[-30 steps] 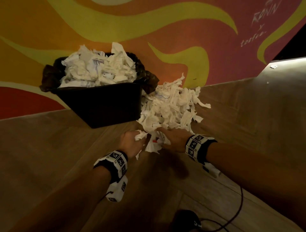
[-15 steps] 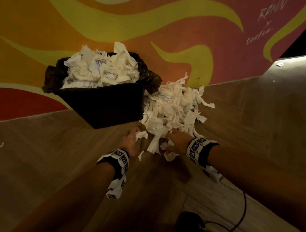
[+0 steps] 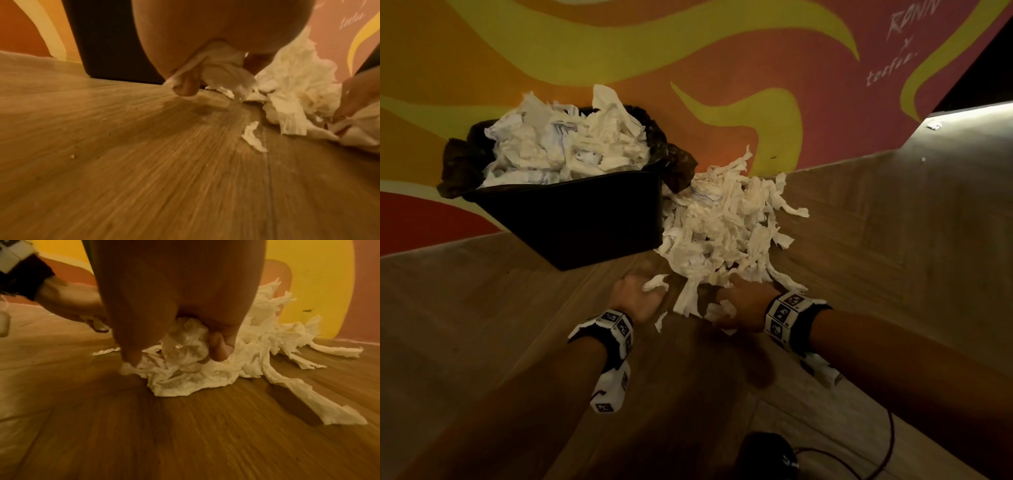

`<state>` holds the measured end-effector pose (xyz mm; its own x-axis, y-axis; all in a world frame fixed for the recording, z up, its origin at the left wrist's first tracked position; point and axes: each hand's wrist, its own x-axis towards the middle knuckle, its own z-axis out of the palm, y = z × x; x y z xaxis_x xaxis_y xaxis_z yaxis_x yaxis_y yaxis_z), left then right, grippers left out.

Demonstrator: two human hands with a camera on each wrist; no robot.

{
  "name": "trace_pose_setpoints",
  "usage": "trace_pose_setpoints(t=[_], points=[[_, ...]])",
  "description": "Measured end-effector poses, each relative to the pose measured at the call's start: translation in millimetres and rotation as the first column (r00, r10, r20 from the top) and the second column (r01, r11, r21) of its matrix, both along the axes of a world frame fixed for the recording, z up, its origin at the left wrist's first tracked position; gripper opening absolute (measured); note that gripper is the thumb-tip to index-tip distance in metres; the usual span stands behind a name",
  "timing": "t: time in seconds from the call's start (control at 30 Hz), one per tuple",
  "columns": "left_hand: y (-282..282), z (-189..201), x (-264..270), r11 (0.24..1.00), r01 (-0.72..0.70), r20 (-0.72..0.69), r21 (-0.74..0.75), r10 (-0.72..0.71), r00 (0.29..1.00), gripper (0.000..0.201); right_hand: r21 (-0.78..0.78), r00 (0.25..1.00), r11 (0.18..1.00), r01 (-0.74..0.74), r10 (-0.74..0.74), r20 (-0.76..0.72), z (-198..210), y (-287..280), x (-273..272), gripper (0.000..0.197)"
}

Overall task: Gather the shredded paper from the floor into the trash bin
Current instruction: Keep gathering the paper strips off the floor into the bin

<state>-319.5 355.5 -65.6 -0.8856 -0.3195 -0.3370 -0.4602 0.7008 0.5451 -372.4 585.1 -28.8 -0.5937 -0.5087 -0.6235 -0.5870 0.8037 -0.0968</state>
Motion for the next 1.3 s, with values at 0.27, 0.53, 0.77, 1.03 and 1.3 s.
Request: trace_pose_setpoints(t=[0.27,0.53,0.77,1.03,1.3], points=[[-0.6,15.9,0.3,0.927,-0.092,-0.011,0.364,0.104,0.995,0.023,-0.109,0.999,0.993,0.043,-0.045,-0.015,0.2,-11.8,-1.6,0.05],[9.3,25.8,3.2,0.899,0.105,-0.124,0.425,-0.057,0.991,0.029,-0.29,0.986,0.942,0.168,-0.164,0.038,6.2,-12.9,-7.1,0.065],[7.0,29.7,10.2,0.874,0.087,0.038,0.478,-0.12,0.992,0.042,-0.448,0.989,0.882,0.145,-0.133,0.058,34.4,-7.8,-12.8,0.03],[5.6,22.8,13.1,0.941,0.067,0.076,0.331,-0.097,0.992,0.035,-0.401,0.992,0.91,0.103,-0.123,-0.023,42.9,4.6,-19.4,0.011],[0.0,2.9,25.3,0.971,0.236,0.048,0.029,-0.237,0.97,0.012,-0.126,0.997,0.989,-0.077,0.079,0.008,23.6,11.8,-7.9,0.041]])
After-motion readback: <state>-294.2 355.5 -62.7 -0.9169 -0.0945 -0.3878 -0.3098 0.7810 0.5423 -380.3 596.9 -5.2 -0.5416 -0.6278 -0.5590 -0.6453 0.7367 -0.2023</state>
